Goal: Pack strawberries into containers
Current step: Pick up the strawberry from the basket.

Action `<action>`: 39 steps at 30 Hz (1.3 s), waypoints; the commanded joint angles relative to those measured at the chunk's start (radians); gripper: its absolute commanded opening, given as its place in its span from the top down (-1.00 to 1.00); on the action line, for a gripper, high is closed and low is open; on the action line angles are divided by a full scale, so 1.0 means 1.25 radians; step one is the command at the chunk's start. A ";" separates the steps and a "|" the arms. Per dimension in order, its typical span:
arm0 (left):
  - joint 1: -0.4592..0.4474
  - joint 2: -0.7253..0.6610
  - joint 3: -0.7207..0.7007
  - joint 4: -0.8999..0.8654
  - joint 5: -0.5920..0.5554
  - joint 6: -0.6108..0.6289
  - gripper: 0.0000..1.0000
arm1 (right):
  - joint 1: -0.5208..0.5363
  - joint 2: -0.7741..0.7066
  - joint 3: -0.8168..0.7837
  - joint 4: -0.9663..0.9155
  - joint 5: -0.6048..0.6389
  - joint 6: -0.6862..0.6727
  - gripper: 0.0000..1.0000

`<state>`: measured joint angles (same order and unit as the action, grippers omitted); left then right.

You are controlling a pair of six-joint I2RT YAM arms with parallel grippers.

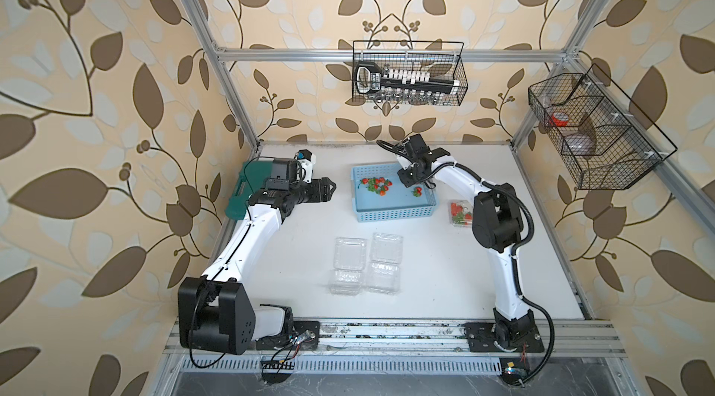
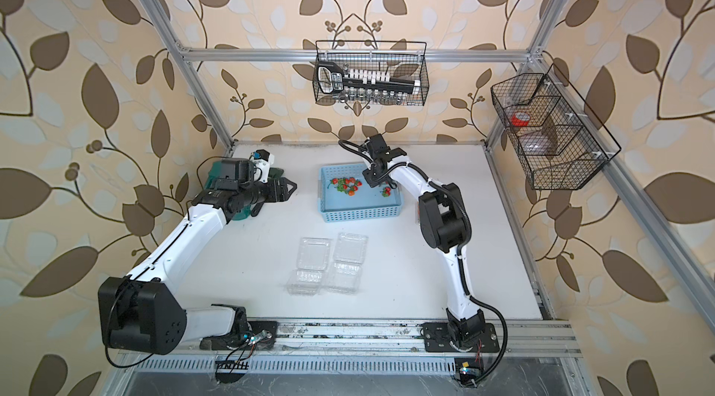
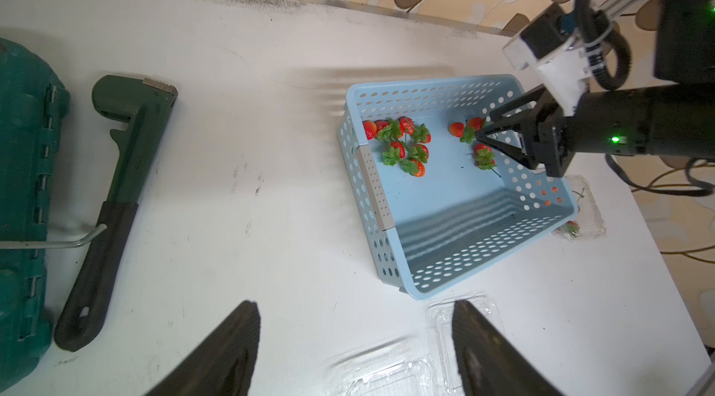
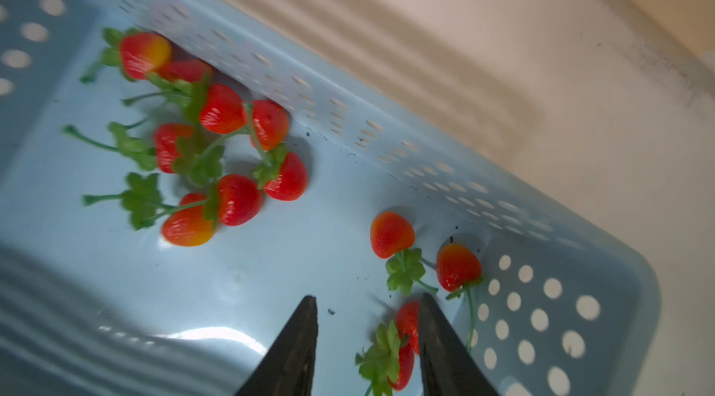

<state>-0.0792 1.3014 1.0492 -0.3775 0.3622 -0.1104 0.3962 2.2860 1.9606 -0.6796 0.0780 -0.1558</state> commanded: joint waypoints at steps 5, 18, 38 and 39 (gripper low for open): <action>-0.004 -0.014 -0.001 0.012 0.006 0.013 -0.59 | -0.026 0.078 0.095 -0.043 -0.006 -0.032 0.11; -0.005 0.012 0.004 0.008 0.005 0.017 -0.59 | -0.030 0.112 0.100 -0.038 -0.052 -0.044 0.05; -0.004 0.023 0.009 0.004 -0.002 0.021 -0.59 | -0.034 0.150 0.121 -0.045 -0.050 -0.045 0.17; -0.005 0.023 0.010 0.003 -0.002 0.021 -0.59 | -0.034 0.147 0.114 -0.041 -0.050 -0.044 0.17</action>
<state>-0.0792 1.3312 1.0492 -0.3782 0.3599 -0.1036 0.3550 2.4619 2.1147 -0.7147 0.0322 -0.2070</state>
